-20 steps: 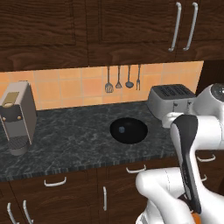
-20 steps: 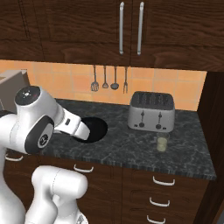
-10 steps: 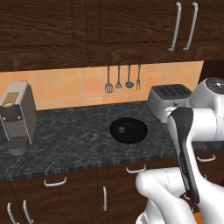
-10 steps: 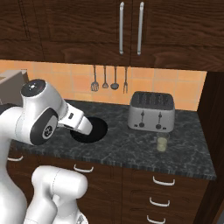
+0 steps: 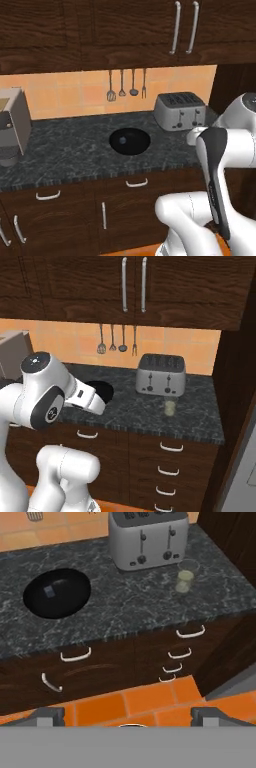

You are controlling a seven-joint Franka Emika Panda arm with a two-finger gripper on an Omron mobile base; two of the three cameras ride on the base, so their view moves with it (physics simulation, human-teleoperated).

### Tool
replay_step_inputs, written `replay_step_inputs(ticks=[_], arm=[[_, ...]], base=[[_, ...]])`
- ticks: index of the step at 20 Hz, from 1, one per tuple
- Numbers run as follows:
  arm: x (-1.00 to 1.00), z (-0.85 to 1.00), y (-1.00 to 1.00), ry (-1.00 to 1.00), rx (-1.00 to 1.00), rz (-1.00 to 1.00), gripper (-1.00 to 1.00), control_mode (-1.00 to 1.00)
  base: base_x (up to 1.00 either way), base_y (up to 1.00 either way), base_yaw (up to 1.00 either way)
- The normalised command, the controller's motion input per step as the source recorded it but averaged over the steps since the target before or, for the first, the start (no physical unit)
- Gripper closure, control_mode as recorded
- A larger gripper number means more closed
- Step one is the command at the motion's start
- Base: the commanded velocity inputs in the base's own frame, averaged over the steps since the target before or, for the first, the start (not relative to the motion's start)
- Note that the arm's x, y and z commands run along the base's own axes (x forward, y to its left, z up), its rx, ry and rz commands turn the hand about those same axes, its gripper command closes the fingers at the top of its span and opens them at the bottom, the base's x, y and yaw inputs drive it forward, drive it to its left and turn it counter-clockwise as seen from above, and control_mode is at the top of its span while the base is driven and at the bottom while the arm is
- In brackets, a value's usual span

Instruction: Grab a lemon wedge from the fridge and one ice cube from the ice bowl, and put them in the glass of lemonade.

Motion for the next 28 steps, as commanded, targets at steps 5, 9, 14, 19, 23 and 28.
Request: replay_step_inputs(ticks=[5, 9, 14, 19, 23, 28], arm=[[0.00, 0.00, 0.00, 0.00, 0.00, 0.00, -1.00, 1.00], [0.00, 0.00, 0.00, 0.00, 0.00, 0.00, -1.00, 1.00], [0.00, 0.00, 0.00, 0.00, 0.00, 0.00, -1.00, 1.00], [0.00, 0.00, 0.00, 0.00, 0.00, 0.00, -1.00, 1.00], [0.00, 0.00, 0.00, 0.00, 0.00, 0.00, -1.00, 1.00], [0.00, 0.00, 0.00, 0.00, 0.00, 0.00, -1.00, 1.00]], base=[[-0.25, -0.97, 0.07], [-0.48, -0.98, 0.04], [-0.54, -0.91, 0.00], [-0.59, -0.97, 0.00], [-0.50, -1.00, 0.01], [-0.03, -0.82, 0.17]])
